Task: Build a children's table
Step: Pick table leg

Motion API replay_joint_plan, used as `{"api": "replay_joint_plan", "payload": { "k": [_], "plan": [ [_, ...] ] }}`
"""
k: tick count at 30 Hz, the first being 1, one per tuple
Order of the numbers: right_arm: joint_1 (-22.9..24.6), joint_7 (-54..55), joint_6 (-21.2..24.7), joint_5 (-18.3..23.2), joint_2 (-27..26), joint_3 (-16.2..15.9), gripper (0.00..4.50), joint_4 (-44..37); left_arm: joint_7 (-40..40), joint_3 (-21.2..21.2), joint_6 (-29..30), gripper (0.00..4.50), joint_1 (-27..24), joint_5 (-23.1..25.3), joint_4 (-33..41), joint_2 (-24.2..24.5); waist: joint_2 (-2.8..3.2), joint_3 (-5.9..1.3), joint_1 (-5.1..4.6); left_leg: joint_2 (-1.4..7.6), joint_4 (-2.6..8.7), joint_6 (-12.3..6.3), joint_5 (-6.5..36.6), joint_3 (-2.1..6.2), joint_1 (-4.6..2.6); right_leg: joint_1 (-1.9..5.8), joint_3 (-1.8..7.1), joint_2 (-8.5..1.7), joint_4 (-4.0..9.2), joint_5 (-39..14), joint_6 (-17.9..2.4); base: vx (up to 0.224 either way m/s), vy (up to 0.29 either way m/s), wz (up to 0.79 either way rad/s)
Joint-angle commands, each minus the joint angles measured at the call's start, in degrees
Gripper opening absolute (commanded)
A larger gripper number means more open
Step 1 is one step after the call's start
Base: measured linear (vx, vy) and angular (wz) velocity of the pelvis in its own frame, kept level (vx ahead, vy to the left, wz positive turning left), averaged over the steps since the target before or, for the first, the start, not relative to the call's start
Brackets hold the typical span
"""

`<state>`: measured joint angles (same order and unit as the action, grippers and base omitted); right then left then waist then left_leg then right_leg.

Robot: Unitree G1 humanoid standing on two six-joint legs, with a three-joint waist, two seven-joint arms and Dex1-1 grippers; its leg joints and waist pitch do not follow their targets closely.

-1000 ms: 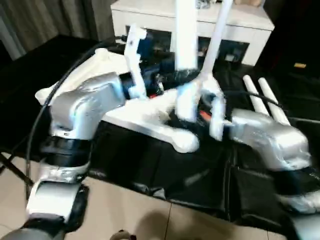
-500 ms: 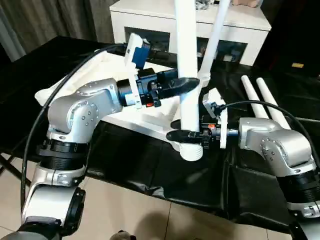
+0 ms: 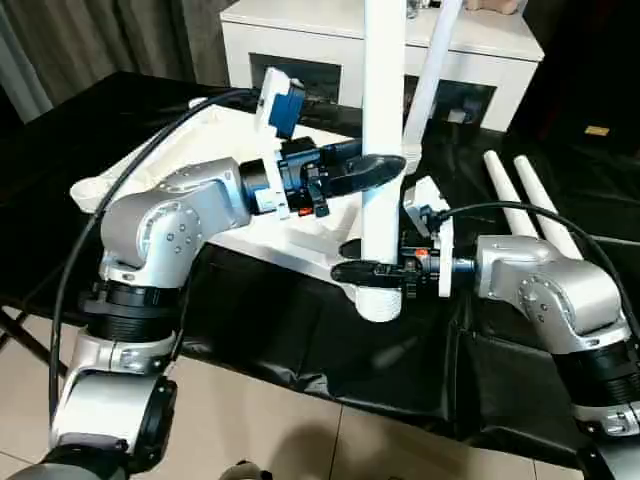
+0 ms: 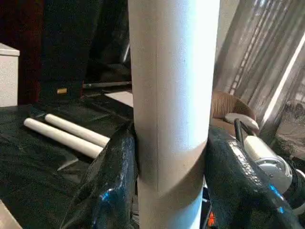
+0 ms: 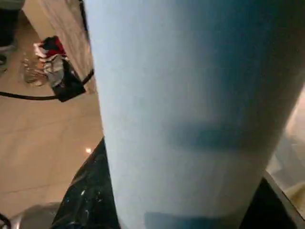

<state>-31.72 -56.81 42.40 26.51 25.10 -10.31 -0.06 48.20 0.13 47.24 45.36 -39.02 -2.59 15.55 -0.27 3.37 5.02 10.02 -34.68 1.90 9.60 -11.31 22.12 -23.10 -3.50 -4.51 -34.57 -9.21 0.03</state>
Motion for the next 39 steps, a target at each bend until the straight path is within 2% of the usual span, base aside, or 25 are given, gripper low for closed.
{"api": "replay_joint_plan", "payload": {
  "k": [1,4,7,14,26,28,39],
  "plan": [
    [-1.7,0.7,-1.1,-0.8,-0.4,-0.8,2.61,-1.0,-0.4,0.3,-0.2,1.8,1.2,-0.1,0.2,0.2,-0.3,-4.12,-0.13,2.91,4.1,1.66,13.7,1.59,-1.61,2.43,2.49,-3.67,3.99,-17.3,-10.6,0.0,0.0,0.0],
    [-2.5,1.2,-1.5,-1.2,-0.2,-0.4,2.84,-0.5,0.2,0.2,0.2,1.79,1.0,-0.1,0.8,0.8,-0.38,-4.12,-0.09,2.9,4.09,1.48,13.4,1.57,-1.57,2.45,2.5,-3.69,4.0,-17.3,-10.6,0.0,0.0,0.0],
    [-3.1,1.2,-1.3,-1.1,0.1,0.0,3.06,-0.4,0.6,0.0,0.4,1.79,0.7,-0.3,1.3,1.4,-0.21,-4.07,-0.15,2.91,4.12,1.68,13.6,1.57,-1.63,2.34,2.51,-3.61,3.91,-17.5,-10.5,0.0,0.0,0.0],
    [-3.3,-0.1,-0.5,-0.3,1.6,0.8,3.07,-1.2,0.9,-0.5,0.0,1.79,0.6,0.2,1.1,1.7,-0.18,-4.17,-0.06,2.89,4.05,1.44,12.7,1.49,-1.57,2.48,2.54,-3.58,3.68,-15.2,-11.1,0.0,0.0,0.0],
    [-3.5,-1.3,1.6,1.4,2.7,1.6,3.07,-1.4,2.1,-1.3,0.0,1.79,0.6,0.3,1.4,2.5,-0.11,-4.15,-0.07,2.88,4.01,1.6,13.6,1.53,-1.63,2.47,2.53,-3.62,3.86,-16.4,-11.0,0.0,0.0,0.0],
    [-3.4,-1.5,2.0,1.8,2.8,1.6,2.81,-1.5,2.2,-1.4,0.0,1.79,0.6,0.3,1.4,2.4,-0.09,-4.18,-0.05,2.87,3.99,1.56,13.4,1.53,-1.64,2.49,2.51,-3.61,3.84,-16.1,-11.2,0.0,0.0,0.0],
    [-2.9,-2.0,2.8,2.4,3.0,1.0,1.93,-2.1,2.4,-1.4,-0.1,1.79,0.5,0.3,1.4,2.5,-0.21,-4.17,0.0,2.85,3.95,1.27,12.8,1.51,-1.52,2.55,2.52,-3.65,3.77,-15.7,-11.4,0.0,0.0,0.0]
  ]
}}
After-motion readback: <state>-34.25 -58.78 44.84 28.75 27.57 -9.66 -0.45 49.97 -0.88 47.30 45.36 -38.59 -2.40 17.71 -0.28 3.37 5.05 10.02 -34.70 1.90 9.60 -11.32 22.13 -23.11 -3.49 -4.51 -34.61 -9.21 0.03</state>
